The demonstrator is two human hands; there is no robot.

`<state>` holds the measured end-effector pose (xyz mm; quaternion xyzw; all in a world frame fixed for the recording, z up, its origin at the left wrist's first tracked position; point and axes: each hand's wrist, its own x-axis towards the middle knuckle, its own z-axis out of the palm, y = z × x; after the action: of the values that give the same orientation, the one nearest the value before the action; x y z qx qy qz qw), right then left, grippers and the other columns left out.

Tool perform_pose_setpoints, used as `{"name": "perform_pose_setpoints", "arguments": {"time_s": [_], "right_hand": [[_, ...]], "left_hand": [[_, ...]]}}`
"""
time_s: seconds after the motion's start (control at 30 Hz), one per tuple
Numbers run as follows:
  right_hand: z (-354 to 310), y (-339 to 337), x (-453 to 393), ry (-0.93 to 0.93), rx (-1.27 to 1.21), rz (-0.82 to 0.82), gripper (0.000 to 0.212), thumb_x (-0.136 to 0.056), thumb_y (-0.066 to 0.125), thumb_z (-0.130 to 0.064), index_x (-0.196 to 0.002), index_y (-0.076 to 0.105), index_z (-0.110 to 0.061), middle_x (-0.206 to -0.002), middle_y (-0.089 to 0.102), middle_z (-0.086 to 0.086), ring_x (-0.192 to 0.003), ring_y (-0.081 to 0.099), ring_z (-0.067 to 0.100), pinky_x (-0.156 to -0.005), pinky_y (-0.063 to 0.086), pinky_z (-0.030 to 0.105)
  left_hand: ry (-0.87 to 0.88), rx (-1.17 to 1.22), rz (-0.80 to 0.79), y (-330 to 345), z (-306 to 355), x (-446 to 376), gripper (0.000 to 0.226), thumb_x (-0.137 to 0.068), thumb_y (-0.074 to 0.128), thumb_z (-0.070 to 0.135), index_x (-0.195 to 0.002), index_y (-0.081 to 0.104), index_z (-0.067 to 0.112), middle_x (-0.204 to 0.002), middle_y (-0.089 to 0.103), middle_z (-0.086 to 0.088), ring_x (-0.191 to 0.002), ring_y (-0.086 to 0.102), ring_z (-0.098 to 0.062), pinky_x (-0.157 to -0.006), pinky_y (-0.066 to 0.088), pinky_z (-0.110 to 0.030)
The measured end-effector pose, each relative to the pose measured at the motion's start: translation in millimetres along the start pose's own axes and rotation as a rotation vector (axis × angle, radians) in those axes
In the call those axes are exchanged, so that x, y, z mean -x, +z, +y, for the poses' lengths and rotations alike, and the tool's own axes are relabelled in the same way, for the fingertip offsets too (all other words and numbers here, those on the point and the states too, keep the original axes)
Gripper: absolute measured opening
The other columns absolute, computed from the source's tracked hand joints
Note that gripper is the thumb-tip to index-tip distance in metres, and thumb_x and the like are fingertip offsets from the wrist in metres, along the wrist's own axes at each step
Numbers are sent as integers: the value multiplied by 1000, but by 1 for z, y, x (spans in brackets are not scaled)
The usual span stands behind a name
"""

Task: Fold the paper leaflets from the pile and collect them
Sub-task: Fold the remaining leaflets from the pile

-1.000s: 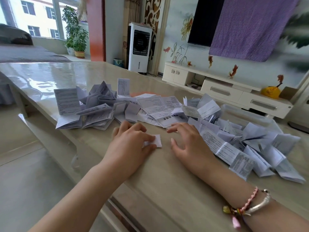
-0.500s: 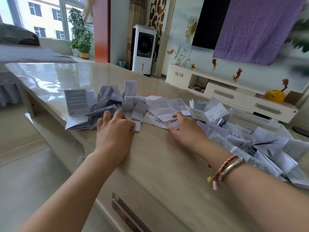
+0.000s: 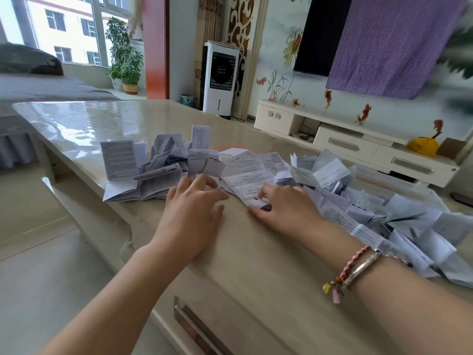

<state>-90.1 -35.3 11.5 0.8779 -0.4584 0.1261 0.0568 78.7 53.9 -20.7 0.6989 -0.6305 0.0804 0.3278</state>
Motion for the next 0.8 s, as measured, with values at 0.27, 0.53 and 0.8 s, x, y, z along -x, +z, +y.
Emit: {"name": "perform_pose_setpoints", "arguments": {"time_s": [0.27, 0.53, 0.8], "right_hand": [[2, -10, 54, -98, -261, 53, 32, -88, 59, -46, -112, 64, -25, -103, 67, -6, -102, 56, 13, -97, 38, 30], [27, -4, 75, -100, -581, -5, 35, -88, 65, -37, -122, 56, -36, -120, 59, -23, -110, 51, -12, -89, 35, 2], [32, 0, 73, -51, -504, -53, 55, -82, 67, -52, -131, 47, -37, -128, 54, -17, -116, 48, -5, -90, 33, 3]], "left_hand": [[18, 44, -157, 3, 13, 6, 77, -66, 49, 82, -132, 51, 42, -135, 44, 22, -128, 32, -9, -107, 20, -29], [92, 165, -226, 11, 15, 7, 89, -52, 42, 85, -121, 64, 33, -122, 62, 15, -115, 54, -10, -102, 38, -26], [83, 260, -213, 11, 17, 6, 45, -69, 68, 66, -102, 74, 35, -103, 64, 19, -96, 58, -2, -89, 45, -23]]}}
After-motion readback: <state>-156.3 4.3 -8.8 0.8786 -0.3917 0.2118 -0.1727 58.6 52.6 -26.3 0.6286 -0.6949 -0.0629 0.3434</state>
